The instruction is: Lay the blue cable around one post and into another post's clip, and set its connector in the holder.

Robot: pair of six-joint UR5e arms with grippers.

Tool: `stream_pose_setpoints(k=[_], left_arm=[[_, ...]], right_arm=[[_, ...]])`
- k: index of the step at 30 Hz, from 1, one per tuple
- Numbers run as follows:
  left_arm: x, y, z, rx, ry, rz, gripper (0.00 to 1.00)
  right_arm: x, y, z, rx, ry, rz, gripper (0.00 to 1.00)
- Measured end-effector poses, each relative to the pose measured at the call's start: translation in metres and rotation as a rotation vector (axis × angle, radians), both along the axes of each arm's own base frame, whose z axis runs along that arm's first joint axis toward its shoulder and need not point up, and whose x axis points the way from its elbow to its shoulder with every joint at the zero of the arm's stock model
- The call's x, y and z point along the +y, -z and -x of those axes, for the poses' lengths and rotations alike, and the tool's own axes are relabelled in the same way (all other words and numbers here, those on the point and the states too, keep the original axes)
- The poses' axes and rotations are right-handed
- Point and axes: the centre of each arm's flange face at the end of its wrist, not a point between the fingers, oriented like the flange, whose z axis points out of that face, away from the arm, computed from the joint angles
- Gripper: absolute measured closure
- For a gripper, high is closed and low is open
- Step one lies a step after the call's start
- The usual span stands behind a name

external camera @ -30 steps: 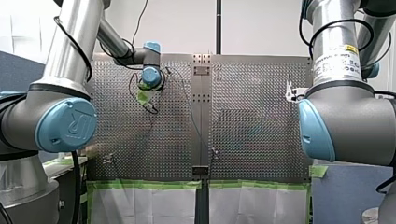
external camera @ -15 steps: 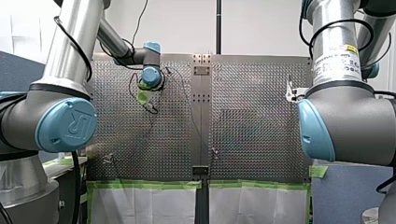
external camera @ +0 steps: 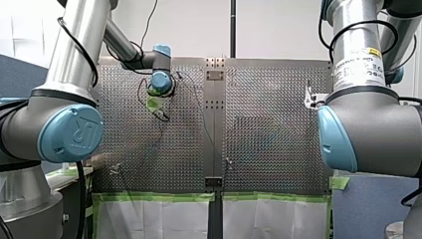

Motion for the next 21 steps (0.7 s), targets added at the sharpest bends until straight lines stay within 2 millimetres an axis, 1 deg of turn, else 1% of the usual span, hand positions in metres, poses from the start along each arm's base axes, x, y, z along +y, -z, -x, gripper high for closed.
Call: stream_pose_setpoints(k=[5, 10, 15, 21], left_arm=[[-0.002, 0.000, -0.001, -0.002, 0.030, 0.037, 0.00], [-0.004, -0.010, 0.001, -0.018, 0.071, 0.087, 0.00], [0.001, -0.021, 0.007, -0.011, 0.084, 0.129, 0.00], [0.005, -0.022, 0.010, 0.015, 0.075, 0.173, 0.00]], right_arm=[[0.000, 0.000, -0.002, 0.000, -0.002, 0.000, 0.01], [0.000, 0.000, -0.002, 0.000, -0.003, 0.000, 0.01], [0.000, 0.000, -0.002, 0.000, -0.003, 0.000, 0.01], [0.000, 0.001, -0.002, -0.002, -0.003, -0.001, 0.01]])
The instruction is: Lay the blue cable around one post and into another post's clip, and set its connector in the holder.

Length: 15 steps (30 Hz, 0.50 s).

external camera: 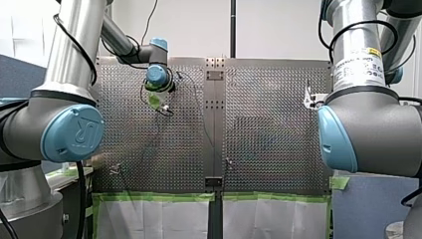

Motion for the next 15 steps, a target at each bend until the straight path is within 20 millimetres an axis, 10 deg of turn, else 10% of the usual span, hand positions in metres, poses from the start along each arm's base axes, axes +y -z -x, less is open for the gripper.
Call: stream_pose_setpoints(k=[15], left_arm=[[0.017, 0.000, 0.015, 0.095, -0.113, -0.048, 0.00]], right_arm=[[0.000, 0.000, 0.000, 0.000, 0.000, -0.002, 0.01]])
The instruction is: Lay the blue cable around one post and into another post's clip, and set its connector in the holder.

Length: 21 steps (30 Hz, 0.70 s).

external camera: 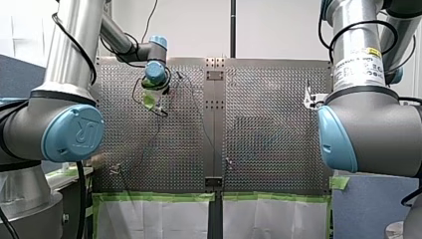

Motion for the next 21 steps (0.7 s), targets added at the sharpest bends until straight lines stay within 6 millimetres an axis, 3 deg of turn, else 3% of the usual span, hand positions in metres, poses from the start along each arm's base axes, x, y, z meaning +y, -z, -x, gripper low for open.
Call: stream_pose_setpoints(k=[10, 21], left_arm=[[0.004, -0.007, 0.011, 0.033, -0.043, -0.097, 0.00], [-0.010, -0.012, 0.025, 0.055, 0.010, -0.160, 0.00]], right_arm=[[0.000, 0.000, 0.000, 0.000, 0.000, -0.001, 0.01], [0.000, 0.000, 0.000, 0.000, 0.000, -0.001, 0.01]])
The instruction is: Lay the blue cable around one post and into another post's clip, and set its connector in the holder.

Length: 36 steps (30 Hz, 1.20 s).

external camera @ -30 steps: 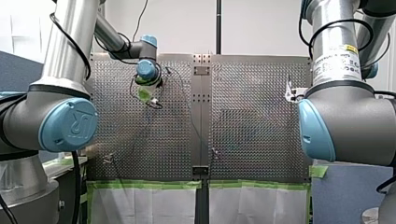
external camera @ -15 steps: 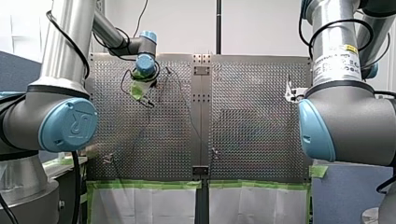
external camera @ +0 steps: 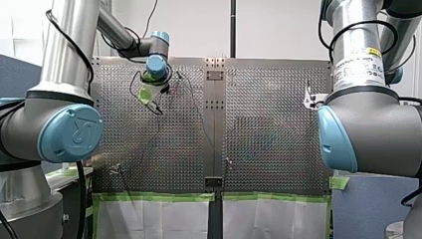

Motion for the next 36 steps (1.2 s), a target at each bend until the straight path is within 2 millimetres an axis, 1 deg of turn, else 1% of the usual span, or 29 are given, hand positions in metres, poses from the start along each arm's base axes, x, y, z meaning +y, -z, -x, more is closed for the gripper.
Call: stream_pose_setpoints(k=[3, 6, 14, 17, 28, 32, 36], left_arm=[[-0.002, -0.009, 0.006, -0.008, 0.010, -0.012, 0.00], [-0.003, -0.013, 0.011, 0.000, 0.017, -0.025, 0.00], [-0.009, -0.012, 0.022, 0.044, 0.041, -0.064, 0.00], [-0.012, -0.014, 0.026, 0.045, 0.048, -0.068, 0.00], [-0.019, -0.043, 0.050, 0.009, 0.084, -0.092, 0.00], [-0.029, -0.047, 0.060, 0.020, 0.127, -0.110, 0.00], [-0.045, -0.047, 0.072, 0.025, 0.174, -0.116, 0.00]], right_arm=[[0.000, 0.000, 0.000, 0.000, 0.000, 0.000, 0.01], [0.000, 0.000, 0.000, 0.000, 0.000, 0.000, 0.01], [0.000, 0.000, 0.000, 0.000, 0.000, 0.001, 0.01], [0.000, 0.000, 0.000, 0.000, 0.000, 0.002, 0.01], [0.000, 0.000, 0.000, -0.001, 0.001, 0.003, 0.01], [0.000, 0.000, 0.000, -0.001, 0.001, 0.002, 0.01], [0.000, 0.000, 0.000, -0.001, 0.001, 0.001, 0.01]])
